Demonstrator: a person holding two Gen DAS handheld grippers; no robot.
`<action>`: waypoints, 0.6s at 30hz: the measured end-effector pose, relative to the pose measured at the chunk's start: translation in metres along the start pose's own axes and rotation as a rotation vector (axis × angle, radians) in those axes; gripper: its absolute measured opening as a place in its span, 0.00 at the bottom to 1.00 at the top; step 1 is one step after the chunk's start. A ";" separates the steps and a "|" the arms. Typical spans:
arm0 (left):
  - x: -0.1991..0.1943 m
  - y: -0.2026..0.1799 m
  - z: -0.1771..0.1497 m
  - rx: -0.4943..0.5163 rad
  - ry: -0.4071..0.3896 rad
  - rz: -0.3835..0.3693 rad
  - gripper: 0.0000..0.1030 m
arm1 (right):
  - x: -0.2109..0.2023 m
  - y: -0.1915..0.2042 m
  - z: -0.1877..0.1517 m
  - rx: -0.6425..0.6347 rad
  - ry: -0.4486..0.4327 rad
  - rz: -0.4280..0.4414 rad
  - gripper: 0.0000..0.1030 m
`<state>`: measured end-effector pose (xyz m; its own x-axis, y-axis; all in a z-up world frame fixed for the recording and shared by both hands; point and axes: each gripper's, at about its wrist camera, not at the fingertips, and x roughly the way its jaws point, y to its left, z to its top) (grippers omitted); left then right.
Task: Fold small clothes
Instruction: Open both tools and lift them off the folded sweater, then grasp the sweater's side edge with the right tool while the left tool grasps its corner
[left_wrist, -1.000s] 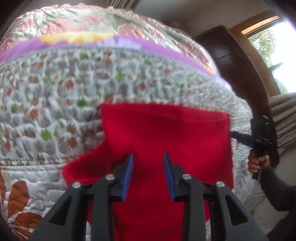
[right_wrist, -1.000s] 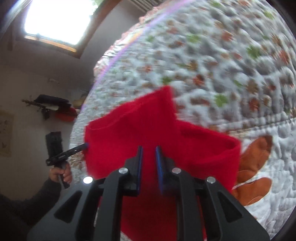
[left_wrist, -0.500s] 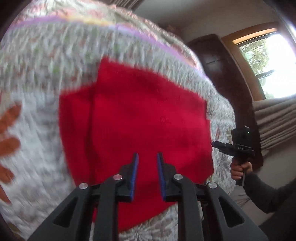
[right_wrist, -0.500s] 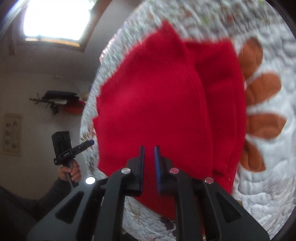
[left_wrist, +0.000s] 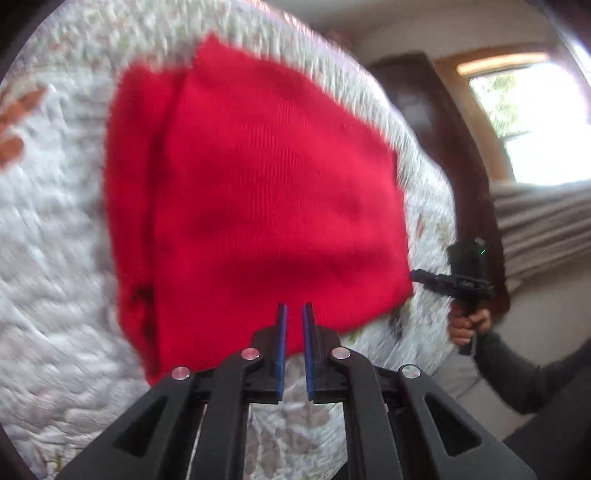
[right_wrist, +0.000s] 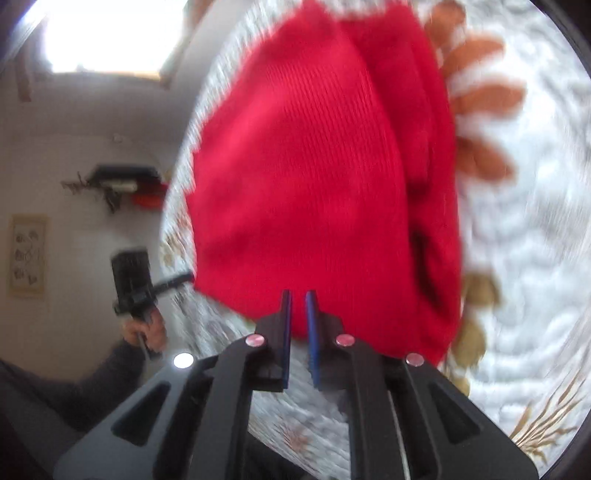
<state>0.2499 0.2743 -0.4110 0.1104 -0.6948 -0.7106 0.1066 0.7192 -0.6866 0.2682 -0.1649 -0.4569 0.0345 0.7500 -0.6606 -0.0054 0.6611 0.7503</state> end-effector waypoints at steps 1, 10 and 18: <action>0.010 0.008 -0.002 -0.001 0.019 0.030 0.06 | 0.007 -0.008 -0.003 0.005 0.016 -0.027 0.04; -0.004 0.043 -0.022 -0.031 0.009 0.033 0.02 | -0.017 -0.050 -0.012 0.146 -0.112 -0.030 0.00; -0.096 0.081 -0.015 -0.223 -0.096 -0.021 0.57 | -0.054 0.032 -0.040 0.065 -0.261 -0.409 0.36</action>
<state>0.2326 0.3992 -0.4006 0.2053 -0.6988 -0.6852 -0.1100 0.6792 -0.7257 0.2261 -0.1830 -0.3987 0.2702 0.3932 -0.8788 0.1225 0.8913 0.4365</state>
